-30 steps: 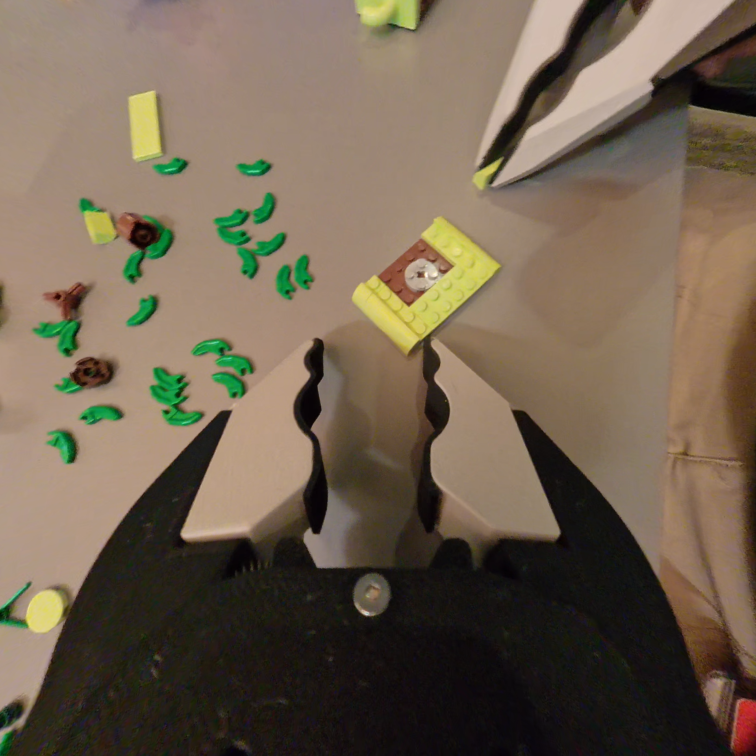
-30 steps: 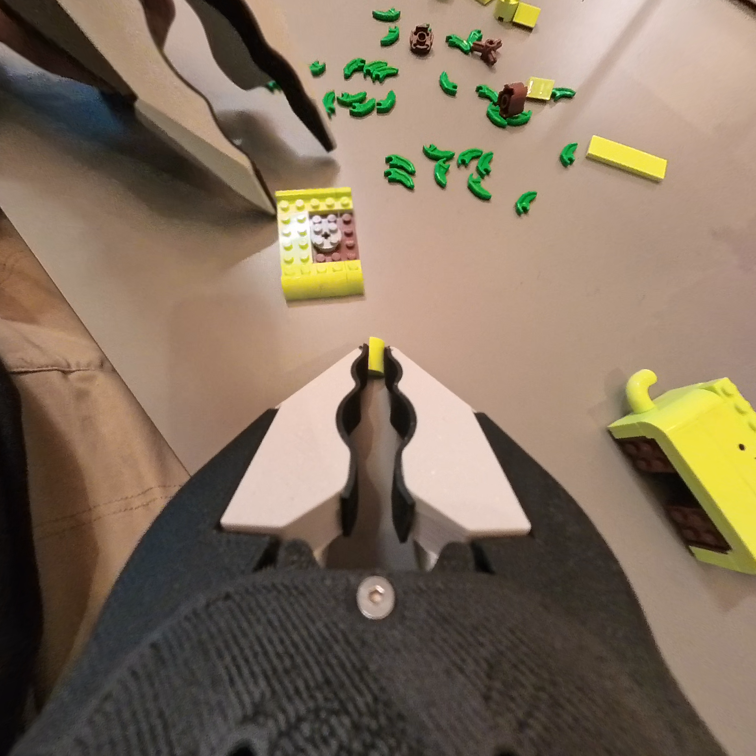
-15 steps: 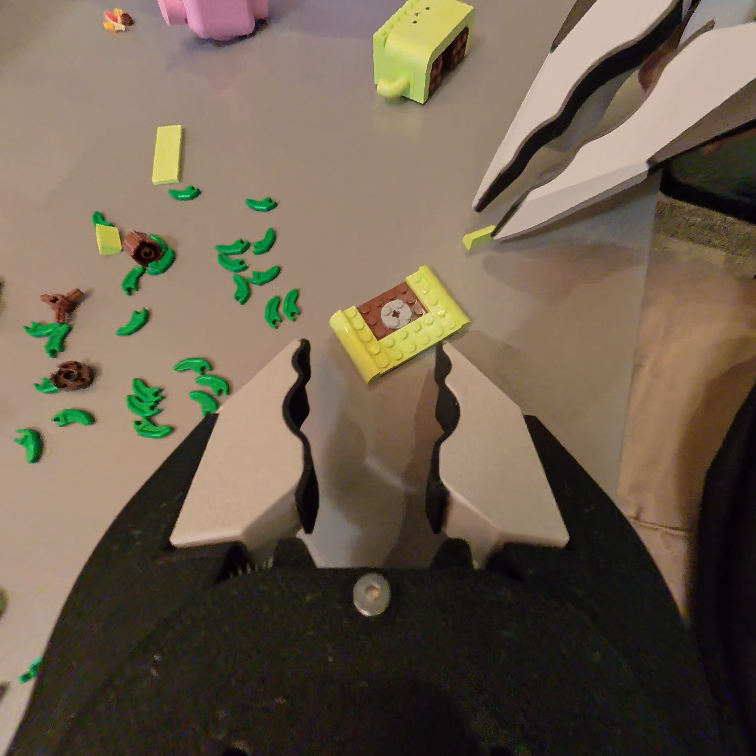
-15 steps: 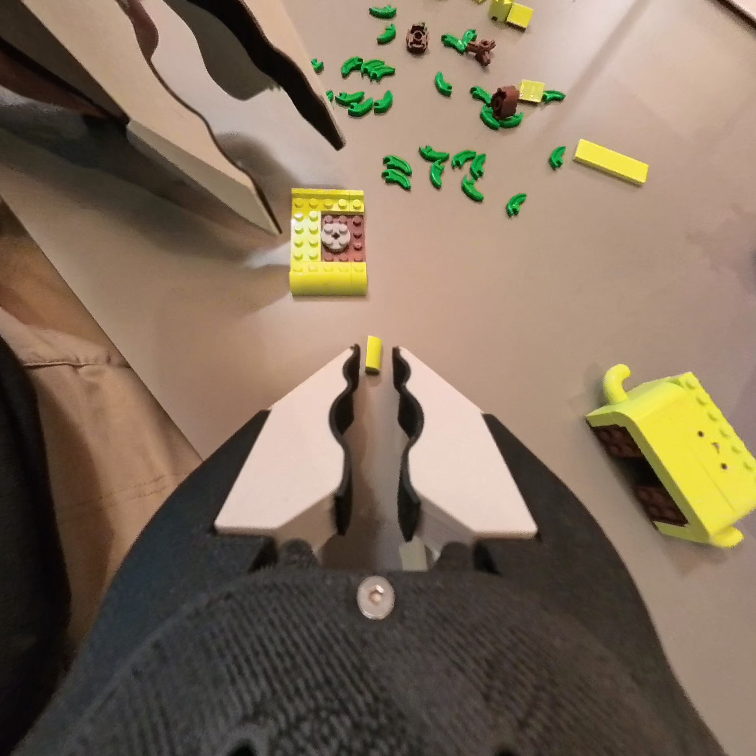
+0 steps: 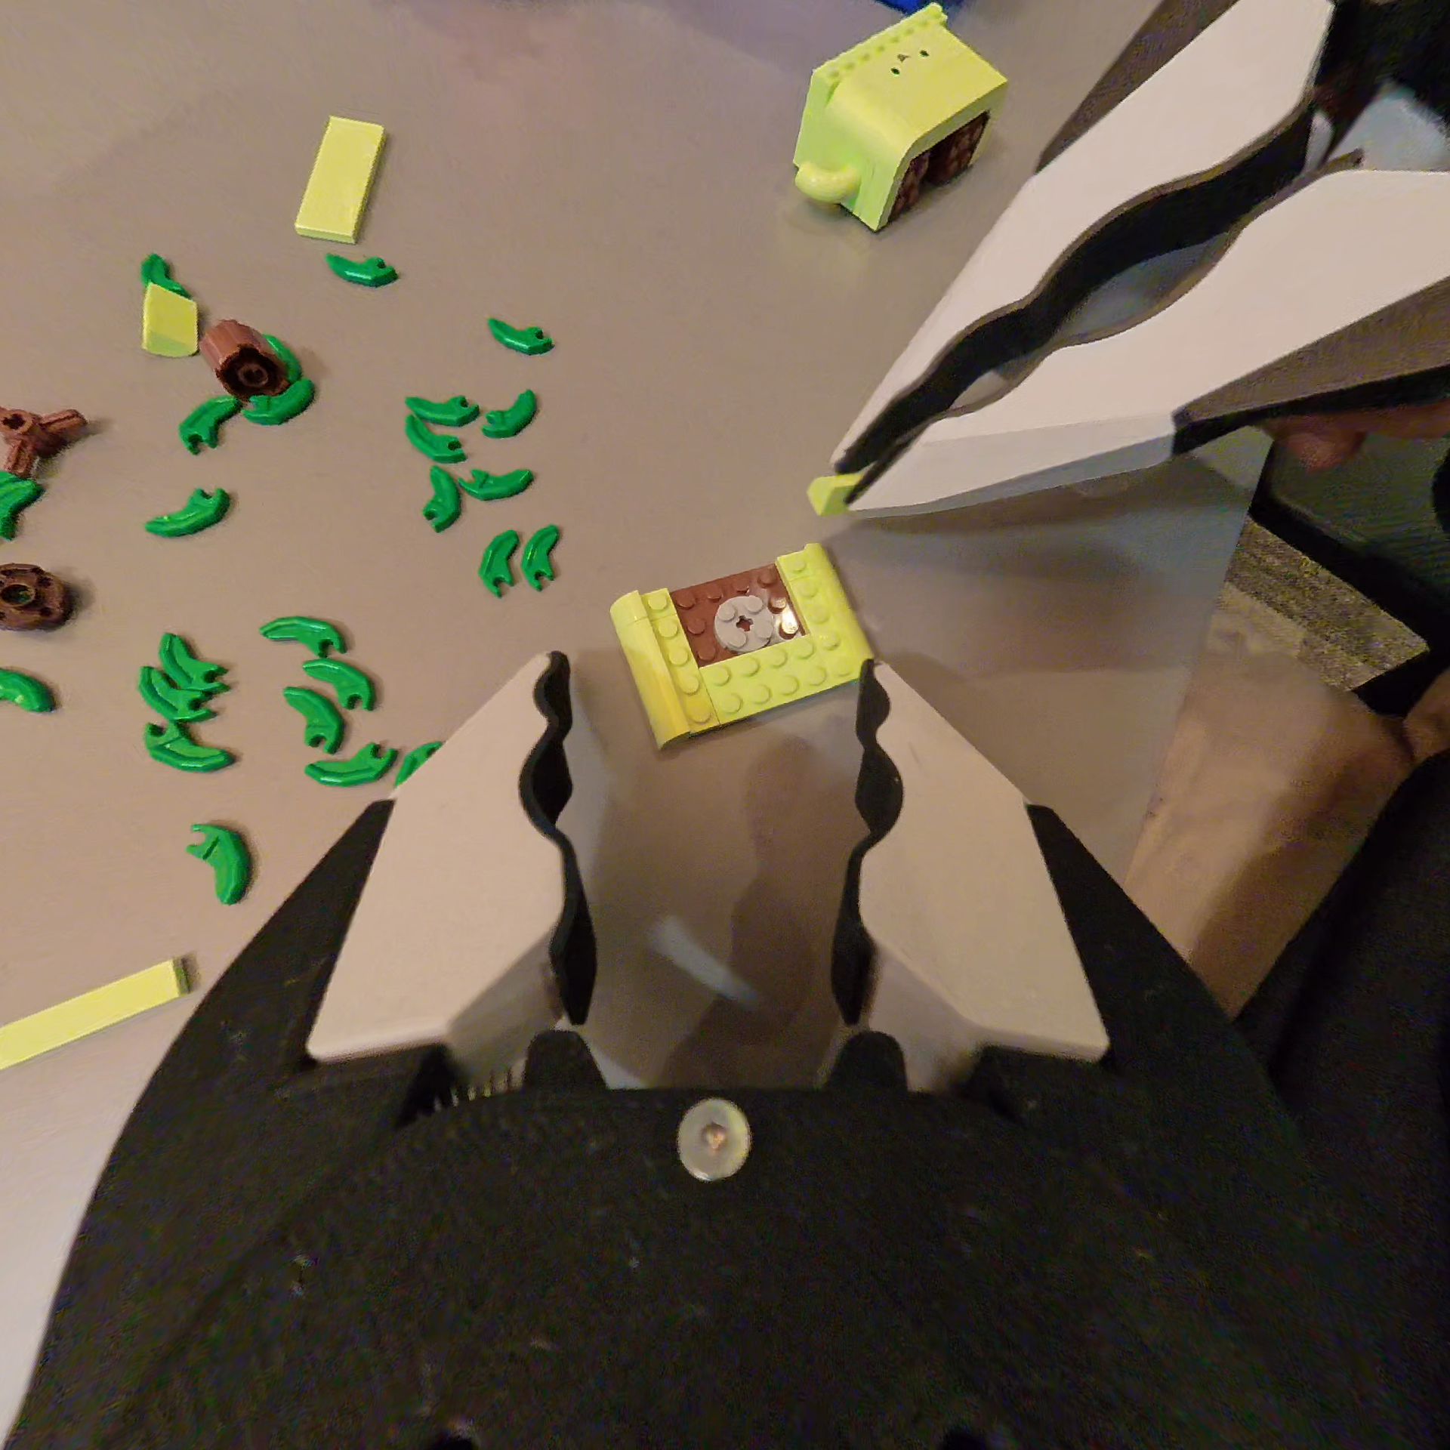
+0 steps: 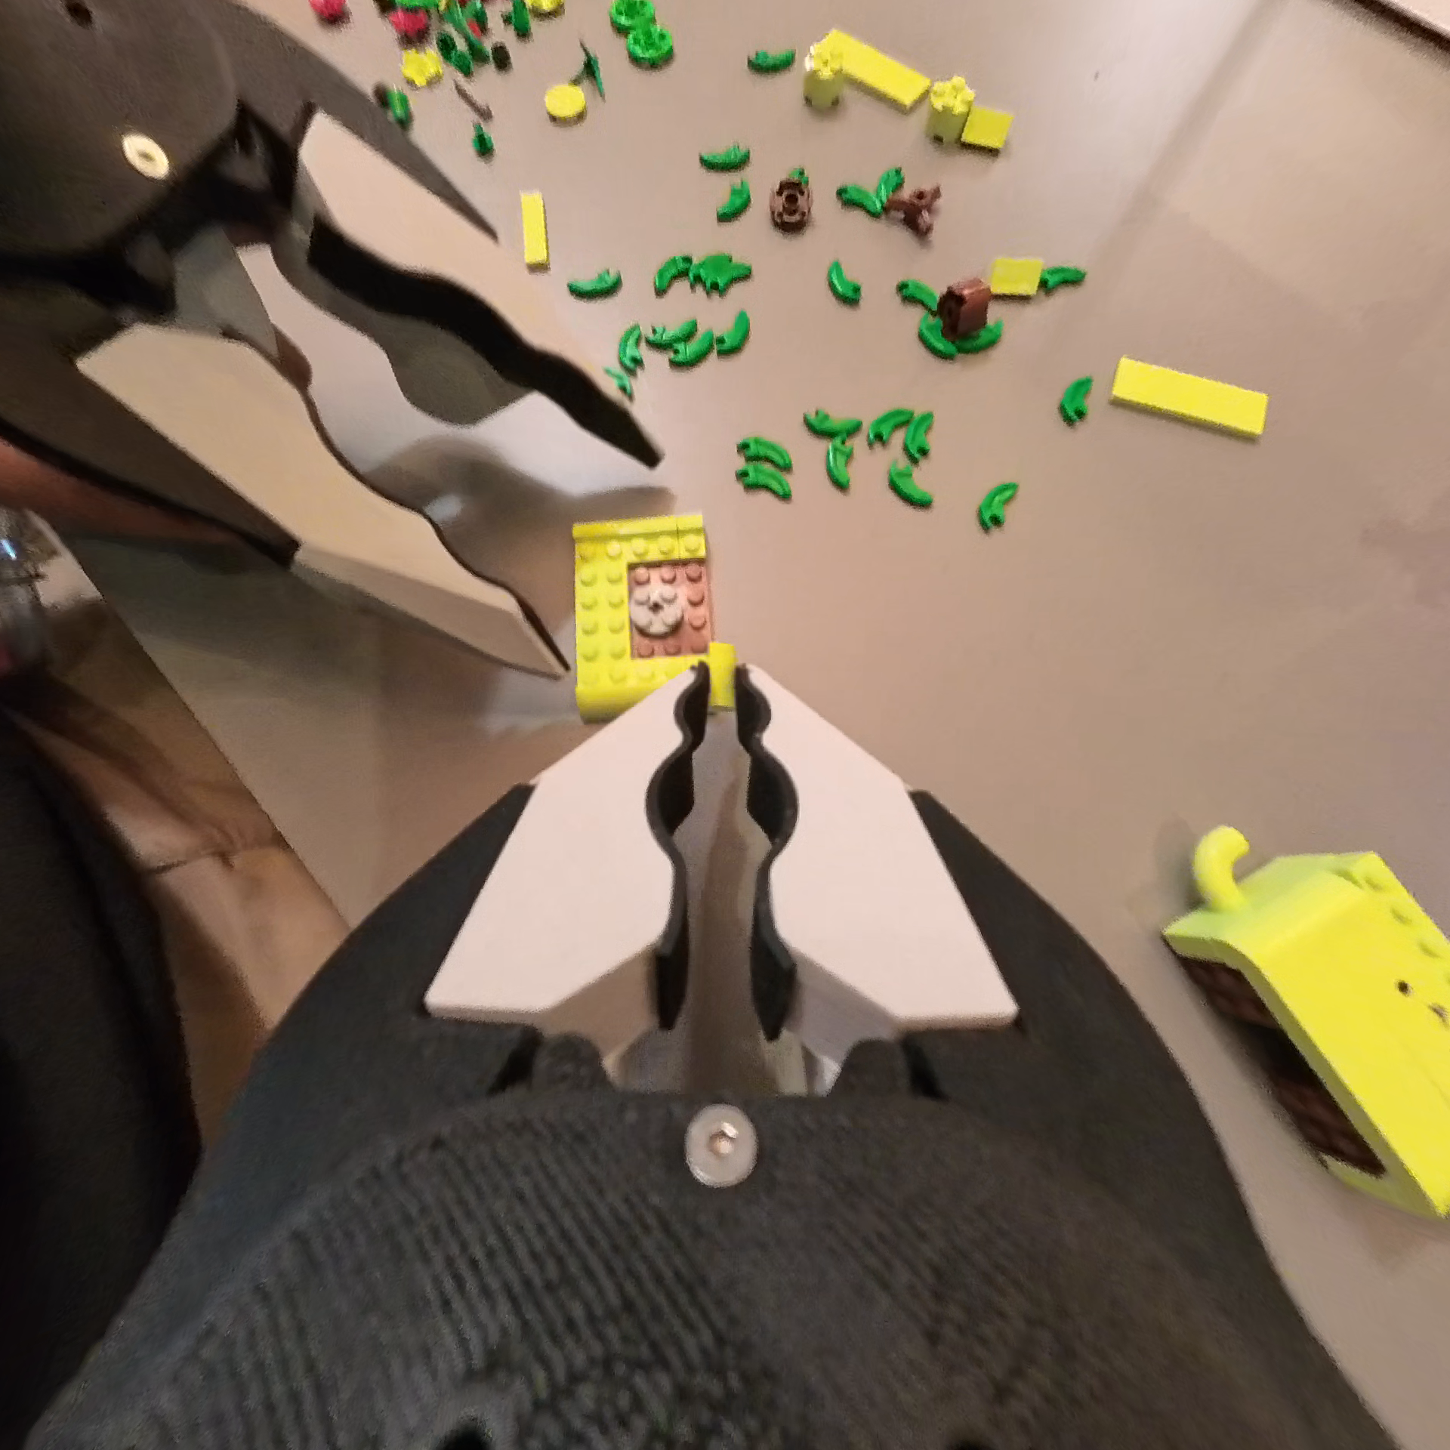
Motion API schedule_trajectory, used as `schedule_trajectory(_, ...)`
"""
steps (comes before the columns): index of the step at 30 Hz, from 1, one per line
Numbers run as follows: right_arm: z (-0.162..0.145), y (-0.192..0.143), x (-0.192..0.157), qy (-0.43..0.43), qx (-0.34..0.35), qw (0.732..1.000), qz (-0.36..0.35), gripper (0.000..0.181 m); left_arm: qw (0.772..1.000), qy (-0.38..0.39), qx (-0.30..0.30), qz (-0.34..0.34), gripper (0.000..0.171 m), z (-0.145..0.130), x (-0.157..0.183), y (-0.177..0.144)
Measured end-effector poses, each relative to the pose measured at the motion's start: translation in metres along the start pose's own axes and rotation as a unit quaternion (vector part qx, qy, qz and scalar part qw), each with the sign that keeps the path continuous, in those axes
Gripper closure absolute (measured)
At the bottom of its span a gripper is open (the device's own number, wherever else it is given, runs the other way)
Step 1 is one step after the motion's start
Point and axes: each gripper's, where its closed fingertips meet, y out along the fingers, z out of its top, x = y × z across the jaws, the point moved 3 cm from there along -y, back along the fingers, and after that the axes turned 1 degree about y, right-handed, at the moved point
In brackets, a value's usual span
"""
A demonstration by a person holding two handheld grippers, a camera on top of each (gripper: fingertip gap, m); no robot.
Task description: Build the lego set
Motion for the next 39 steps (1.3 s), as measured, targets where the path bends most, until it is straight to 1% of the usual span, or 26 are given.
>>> schedule_trajectory(2, 0.005, 0.005, -0.001, 0.008, 0.001, 1.0, 0.005, 0.176, 1.0, 0.001, 0.0, 0.001, 0.103, 0.0, 0.0, 0.0)
schedule_trajectory(6, 0.003, 0.013, -0.001, 0.017, -0.021, 1.0, 0.011, 0.176, 1.0, 0.006, -0.013, 0.015, 0.112, -0.002, -0.001, 0.002)
schedule_trajectory(8, 0.001, 0.016, -0.001, 0.019, -0.036, 0.999, 0.009, 0.176, 1.0, 0.004, -0.017, 0.015, 0.112, -0.003, -0.002, 0.003)
schedule_trajectory(11, -0.001, 0.018, -0.001, 0.019, -0.057, 0.998, 0.002, 0.176, 1.0, -0.015, -0.019, -0.002, 0.114, -0.004, -0.003, 0.004)
schedule_trajectory(15, -0.001, 0.019, -0.001, 0.012, -0.069, 0.998, -0.002, 0.176, 0.999, -0.036, -0.014, -0.014, 0.122, -0.004, -0.005, 0.002)
schedule_trajectory(21, 0.001, 0.022, -0.003, 0.012, -0.08, 0.997, -0.002, 0.176, 0.999, -0.039, -0.014, -0.018, 0.127, -0.005, -0.005, 0.001)
schedule_trajectory(30, 0.003, 0.027, -0.006, 0.018, -0.065, 0.998, -0.02, 0.176, 0.999, -0.038, -0.015, -0.013, 0.129, -0.005, -0.005, 0.0)
schedule_trajectory(39, 0.0, 0.024, -0.006, 0.046, -0.056, 0.997, -0.015, 0.176, 0.999, -0.038, -0.015, -0.012, 0.13, -0.005, -0.005, 0.0)
